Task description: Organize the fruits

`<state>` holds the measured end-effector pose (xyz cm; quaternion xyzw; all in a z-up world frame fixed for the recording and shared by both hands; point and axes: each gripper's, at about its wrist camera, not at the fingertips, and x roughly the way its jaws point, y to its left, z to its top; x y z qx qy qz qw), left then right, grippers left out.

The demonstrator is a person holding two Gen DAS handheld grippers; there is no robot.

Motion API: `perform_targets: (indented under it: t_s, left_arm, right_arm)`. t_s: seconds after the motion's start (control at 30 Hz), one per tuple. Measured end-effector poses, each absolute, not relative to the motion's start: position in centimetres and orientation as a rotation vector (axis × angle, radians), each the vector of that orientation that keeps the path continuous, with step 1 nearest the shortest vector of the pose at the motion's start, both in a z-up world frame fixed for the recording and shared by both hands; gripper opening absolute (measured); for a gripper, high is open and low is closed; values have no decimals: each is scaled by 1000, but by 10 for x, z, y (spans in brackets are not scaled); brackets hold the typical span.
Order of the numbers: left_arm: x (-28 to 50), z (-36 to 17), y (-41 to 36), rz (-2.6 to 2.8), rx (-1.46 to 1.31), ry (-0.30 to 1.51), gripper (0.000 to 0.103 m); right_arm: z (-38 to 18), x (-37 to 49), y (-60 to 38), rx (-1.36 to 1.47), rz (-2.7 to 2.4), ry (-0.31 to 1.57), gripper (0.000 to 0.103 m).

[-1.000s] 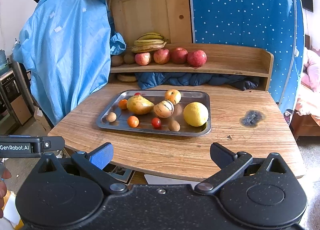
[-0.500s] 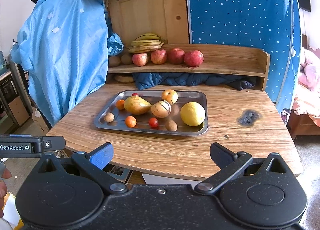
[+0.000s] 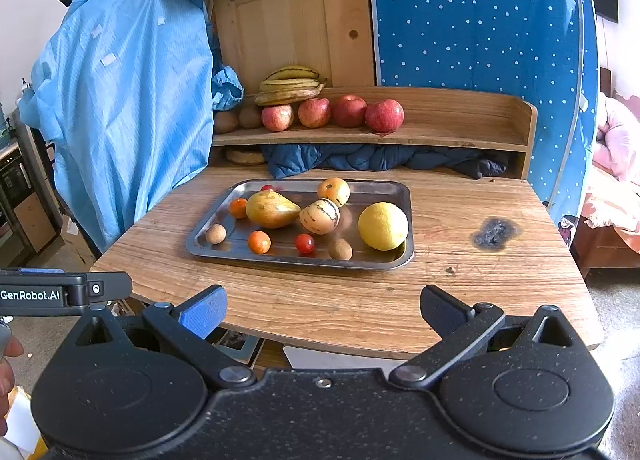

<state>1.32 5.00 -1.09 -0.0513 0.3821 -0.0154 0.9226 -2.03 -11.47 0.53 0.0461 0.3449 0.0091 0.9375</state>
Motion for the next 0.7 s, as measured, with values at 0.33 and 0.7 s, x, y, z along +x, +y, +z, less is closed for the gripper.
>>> perform_targets:
  t_s: [0.33,0.7]
  left_arm:
    - [15,-11,49,-31,-107,789,102]
    - [21,-13,50,-31,-110,799,102]
  right_arm:
    - [4,-19,-115,94,17,707,102]
    - [-2,-12,-113,95,6,717,102]
